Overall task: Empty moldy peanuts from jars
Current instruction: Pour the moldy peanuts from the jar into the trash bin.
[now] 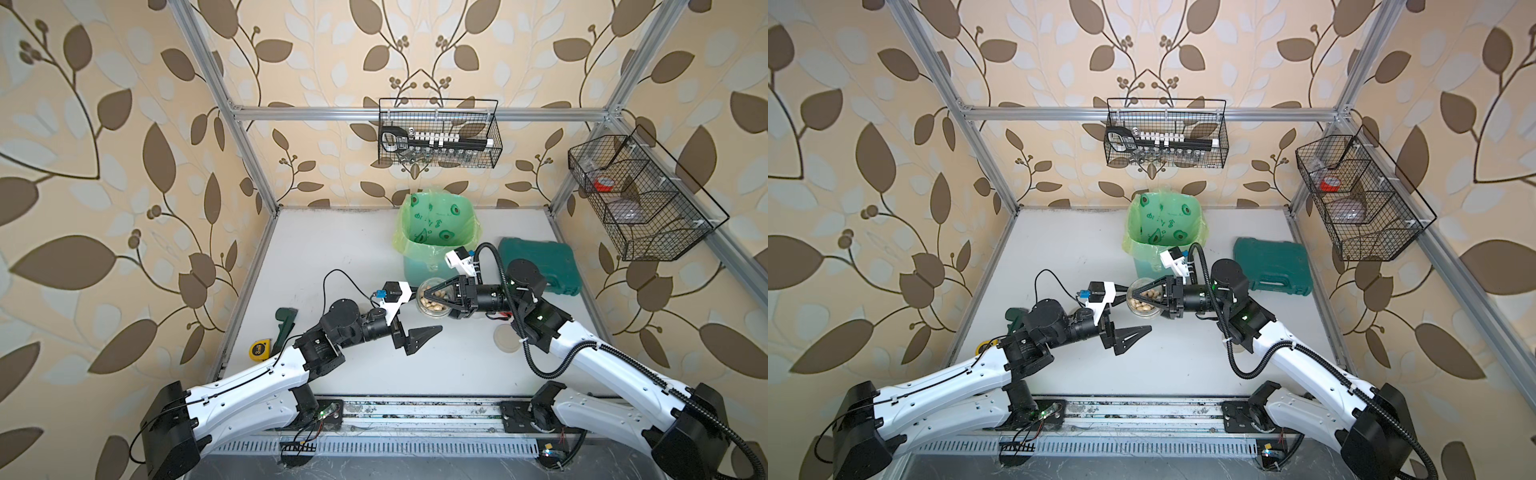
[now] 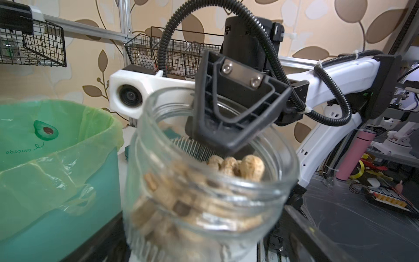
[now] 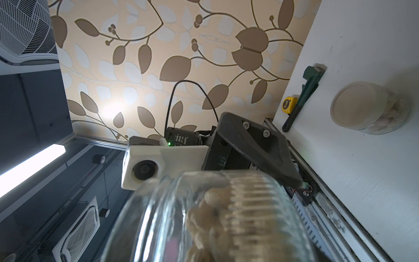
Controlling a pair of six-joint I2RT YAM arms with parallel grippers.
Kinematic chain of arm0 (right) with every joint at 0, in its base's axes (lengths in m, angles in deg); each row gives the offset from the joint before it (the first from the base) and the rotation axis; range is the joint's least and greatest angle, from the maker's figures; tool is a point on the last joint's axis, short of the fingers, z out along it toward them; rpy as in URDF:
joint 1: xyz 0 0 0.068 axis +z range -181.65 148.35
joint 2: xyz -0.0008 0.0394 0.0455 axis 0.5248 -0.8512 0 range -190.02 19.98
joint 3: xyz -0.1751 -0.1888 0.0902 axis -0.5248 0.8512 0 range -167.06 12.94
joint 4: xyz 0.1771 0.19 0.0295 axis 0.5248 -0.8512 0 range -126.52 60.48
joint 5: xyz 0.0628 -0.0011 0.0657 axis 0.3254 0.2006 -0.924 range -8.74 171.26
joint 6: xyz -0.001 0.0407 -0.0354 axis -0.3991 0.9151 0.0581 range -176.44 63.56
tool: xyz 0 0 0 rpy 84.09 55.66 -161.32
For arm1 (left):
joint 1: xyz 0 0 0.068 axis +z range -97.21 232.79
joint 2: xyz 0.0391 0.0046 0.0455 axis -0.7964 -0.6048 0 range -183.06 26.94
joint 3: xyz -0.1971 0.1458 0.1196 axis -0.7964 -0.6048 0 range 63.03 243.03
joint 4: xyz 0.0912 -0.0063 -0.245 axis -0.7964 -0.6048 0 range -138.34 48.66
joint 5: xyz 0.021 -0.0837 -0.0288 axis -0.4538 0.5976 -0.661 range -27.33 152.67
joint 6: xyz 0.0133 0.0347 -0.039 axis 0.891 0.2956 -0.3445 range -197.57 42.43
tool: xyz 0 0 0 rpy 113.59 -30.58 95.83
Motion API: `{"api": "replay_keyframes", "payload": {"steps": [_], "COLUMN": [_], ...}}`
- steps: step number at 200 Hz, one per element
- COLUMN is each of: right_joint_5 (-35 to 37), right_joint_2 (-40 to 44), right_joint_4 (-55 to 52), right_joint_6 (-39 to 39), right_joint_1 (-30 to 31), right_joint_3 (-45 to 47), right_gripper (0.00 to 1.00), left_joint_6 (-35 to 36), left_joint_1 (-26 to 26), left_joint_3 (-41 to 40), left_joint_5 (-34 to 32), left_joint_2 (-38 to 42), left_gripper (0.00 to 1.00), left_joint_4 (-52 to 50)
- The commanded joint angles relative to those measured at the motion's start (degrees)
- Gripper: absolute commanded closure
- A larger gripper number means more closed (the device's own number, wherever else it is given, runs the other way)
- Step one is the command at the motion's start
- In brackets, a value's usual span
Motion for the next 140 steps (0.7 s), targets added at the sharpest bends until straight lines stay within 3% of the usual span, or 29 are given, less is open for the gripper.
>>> {"api": "replay_keyframes", "payload": {"steps": [1, 87, 103, 140], "right_joint_5": [0.83, 1.56, 1.62, 2.12], "right_joint_2": [-0.15, -3.26, -3.41, -2.95], "right_joint_4": [5.29, 6.64, 6.20, 4.80], "right_joint_6": [1.26, 1.56, 1.39, 1.09], "right_joint_1": [1.31, 5.66, 5.61, 5.59], "right_joint_3": [0.43, 0.20, 0.19, -0.72], "right_gripper": [1.00, 1.00, 1.00, 1.00], "left_joint_6": [2.40, 3.13, 3.44, 3.77], "left_joint_1": [-0.99, -1.06, -1.06, -1.06], "left_joint_3": [2.78, 3.65, 3.71, 3.37], "left_joint_5": [0.09, -0.47, -0.43, -0.56], "left_joint_2": [0.45, 1.05, 1.59, 2.15], "left_gripper": [0.01, 0.01, 0.10, 0.42], "left_joint_4": [1.72, 0.45, -0.42, -1.42]}}
